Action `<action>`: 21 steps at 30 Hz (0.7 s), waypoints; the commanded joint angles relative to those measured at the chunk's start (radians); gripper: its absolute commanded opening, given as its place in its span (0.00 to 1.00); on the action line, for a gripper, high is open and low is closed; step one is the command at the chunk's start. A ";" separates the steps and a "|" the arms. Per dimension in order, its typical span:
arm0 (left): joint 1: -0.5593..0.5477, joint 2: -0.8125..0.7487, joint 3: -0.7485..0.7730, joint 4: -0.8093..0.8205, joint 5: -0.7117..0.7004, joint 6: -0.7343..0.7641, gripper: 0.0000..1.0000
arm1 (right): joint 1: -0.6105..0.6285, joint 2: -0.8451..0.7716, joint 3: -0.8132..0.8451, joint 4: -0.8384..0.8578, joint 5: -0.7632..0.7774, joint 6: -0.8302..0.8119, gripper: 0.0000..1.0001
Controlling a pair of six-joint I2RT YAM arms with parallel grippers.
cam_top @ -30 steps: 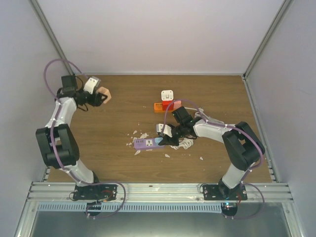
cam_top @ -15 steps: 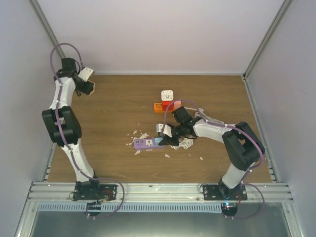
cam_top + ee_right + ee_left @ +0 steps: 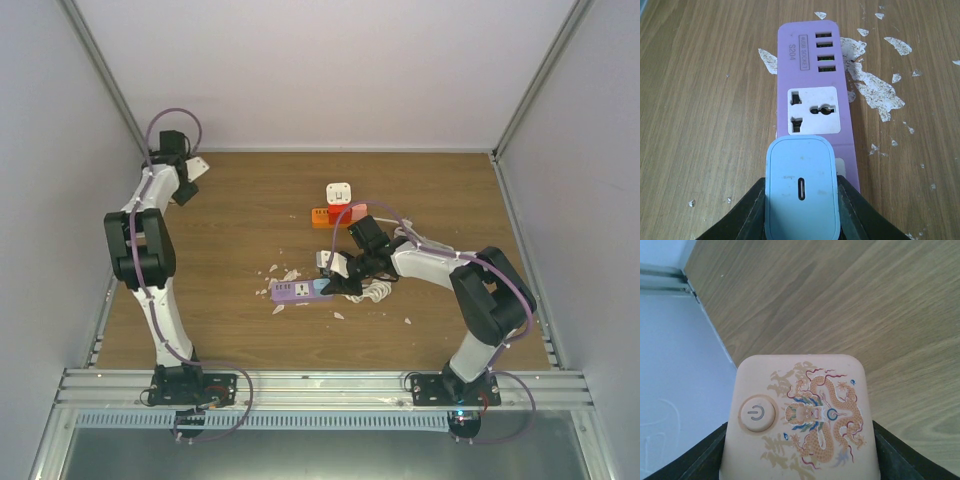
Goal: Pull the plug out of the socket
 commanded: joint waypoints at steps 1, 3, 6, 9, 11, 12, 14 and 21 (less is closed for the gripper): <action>-0.054 0.016 -0.032 0.155 -0.146 0.116 0.35 | -0.012 0.031 -0.004 -0.048 0.124 0.000 0.16; -0.066 0.028 -0.031 0.184 -0.166 0.139 0.35 | -0.012 0.030 -0.004 -0.049 0.125 0.001 0.16; -0.083 0.047 -0.042 0.246 -0.213 0.200 0.36 | -0.012 0.030 -0.002 -0.050 0.123 0.003 0.16; -0.095 0.070 -0.050 0.294 -0.263 0.264 0.37 | -0.012 0.029 -0.002 -0.052 0.118 0.003 0.16; -0.096 0.076 -0.061 0.333 -0.276 0.306 0.38 | -0.012 0.028 -0.003 -0.054 0.118 0.002 0.16; -0.096 0.077 -0.070 0.358 -0.285 0.328 0.38 | -0.013 0.028 -0.002 -0.055 0.118 0.000 0.16; -0.098 0.084 -0.084 0.391 -0.303 0.369 0.39 | -0.012 0.030 -0.002 -0.054 0.120 0.000 0.16; -0.110 0.084 -0.189 0.512 -0.346 0.518 0.41 | -0.011 0.035 -0.003 -0.056 0.116 -0.001 0.16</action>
